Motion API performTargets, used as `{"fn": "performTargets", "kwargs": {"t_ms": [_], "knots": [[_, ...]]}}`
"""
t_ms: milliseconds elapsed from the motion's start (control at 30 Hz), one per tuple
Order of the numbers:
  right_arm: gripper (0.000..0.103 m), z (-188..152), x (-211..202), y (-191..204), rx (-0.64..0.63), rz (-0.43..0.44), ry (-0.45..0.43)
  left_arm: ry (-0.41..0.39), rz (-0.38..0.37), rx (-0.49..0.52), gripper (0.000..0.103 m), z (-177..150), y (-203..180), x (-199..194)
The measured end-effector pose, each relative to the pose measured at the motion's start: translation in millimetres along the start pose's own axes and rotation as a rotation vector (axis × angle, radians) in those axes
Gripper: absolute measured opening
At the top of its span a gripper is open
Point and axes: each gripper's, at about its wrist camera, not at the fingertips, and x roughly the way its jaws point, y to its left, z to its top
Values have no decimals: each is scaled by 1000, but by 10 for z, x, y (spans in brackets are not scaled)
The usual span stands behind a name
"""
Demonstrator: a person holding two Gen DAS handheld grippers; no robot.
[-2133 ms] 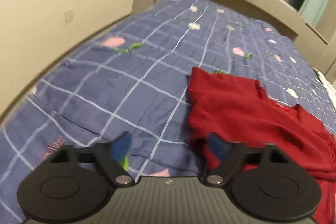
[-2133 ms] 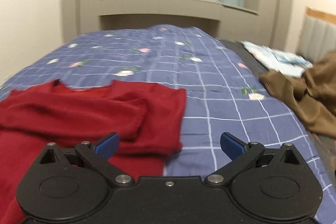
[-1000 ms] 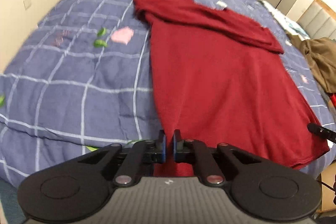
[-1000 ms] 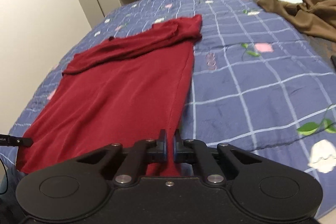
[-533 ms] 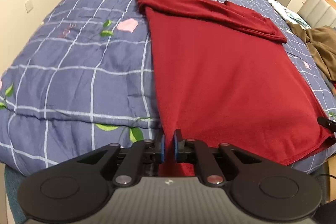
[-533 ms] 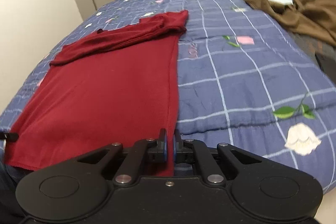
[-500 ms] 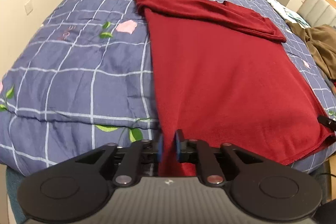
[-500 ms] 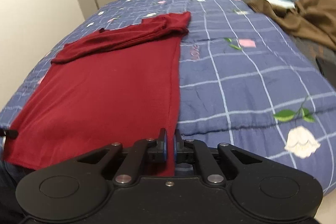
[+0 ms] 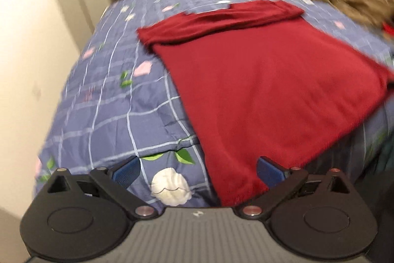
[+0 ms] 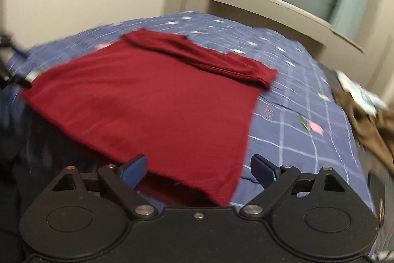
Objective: Fold small clothes
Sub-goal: 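Grasp the hem with both tools and fold it up toward the collar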
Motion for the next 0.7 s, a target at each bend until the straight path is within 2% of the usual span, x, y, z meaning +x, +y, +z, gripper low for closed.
{"fn": "performTargets", "kwargs": {"t_ms": [133,200,300,433,533,600,700], "knots": [[92,-32,28,160,-125,23,40,-3,45,197,102,-166,-282,-49],[92,-67,26,215,-181,28,53,8,56,259,102,-249,-384,-46],[92,-126,57,271,-233,1,70,10,82,291,102,-317,-455,-7],[92,-194,136,355,-307,-43,83,-9,173,365,102,-348,-567,84],[93,-256,161,414,-356,-56,70,-28,226,453,103,-405,-670,187],[93,-272,188,447,-392,-71,54,-28,253,467,103,-420,-699,247],[92,-273,188,485,-429,-85,17,-73,279,478,103,-417,-697,236]]}}
